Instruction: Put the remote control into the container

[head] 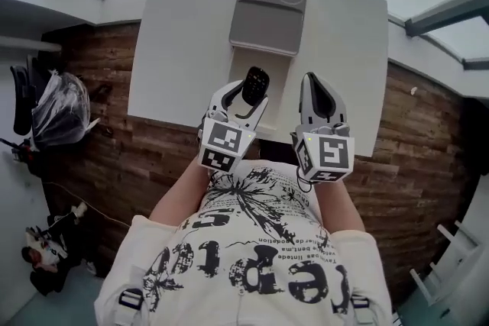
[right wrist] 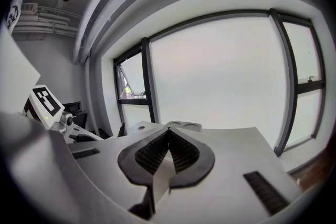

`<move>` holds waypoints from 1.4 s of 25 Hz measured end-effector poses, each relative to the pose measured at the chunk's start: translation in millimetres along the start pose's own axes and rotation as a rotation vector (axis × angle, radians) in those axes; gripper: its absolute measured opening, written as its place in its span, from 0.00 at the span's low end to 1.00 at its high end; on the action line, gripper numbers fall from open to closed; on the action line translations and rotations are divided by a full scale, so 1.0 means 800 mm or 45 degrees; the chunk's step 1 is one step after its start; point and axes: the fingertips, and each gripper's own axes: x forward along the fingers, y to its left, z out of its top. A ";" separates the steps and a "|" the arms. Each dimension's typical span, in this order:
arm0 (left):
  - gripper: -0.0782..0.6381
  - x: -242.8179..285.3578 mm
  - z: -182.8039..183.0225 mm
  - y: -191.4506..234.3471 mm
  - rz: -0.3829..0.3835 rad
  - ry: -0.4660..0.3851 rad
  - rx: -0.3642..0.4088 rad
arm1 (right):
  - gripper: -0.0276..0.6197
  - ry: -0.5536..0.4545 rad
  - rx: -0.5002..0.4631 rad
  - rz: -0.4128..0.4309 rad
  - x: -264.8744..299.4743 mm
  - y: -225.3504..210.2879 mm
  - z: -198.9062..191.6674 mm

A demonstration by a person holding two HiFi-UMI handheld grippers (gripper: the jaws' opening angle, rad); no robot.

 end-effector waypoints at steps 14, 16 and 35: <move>0.43 0.105 -0.130 0.012 0.076 0.474 -0.171 | 0.05 0.137 0.078 0.167 0.034 -0.022 -0.067; 0.43 0.114 -0.140 0.018 0.091 0.528 -0.194 | 0.05 0.159 0.092 0.165 0.037 -0.030 -0.076; 0.46 0.103 -0.115 0.030 0.112 0.545 -0.166 | 0.05 0.161 0.098 0.101 0.048 -0.078 -0.073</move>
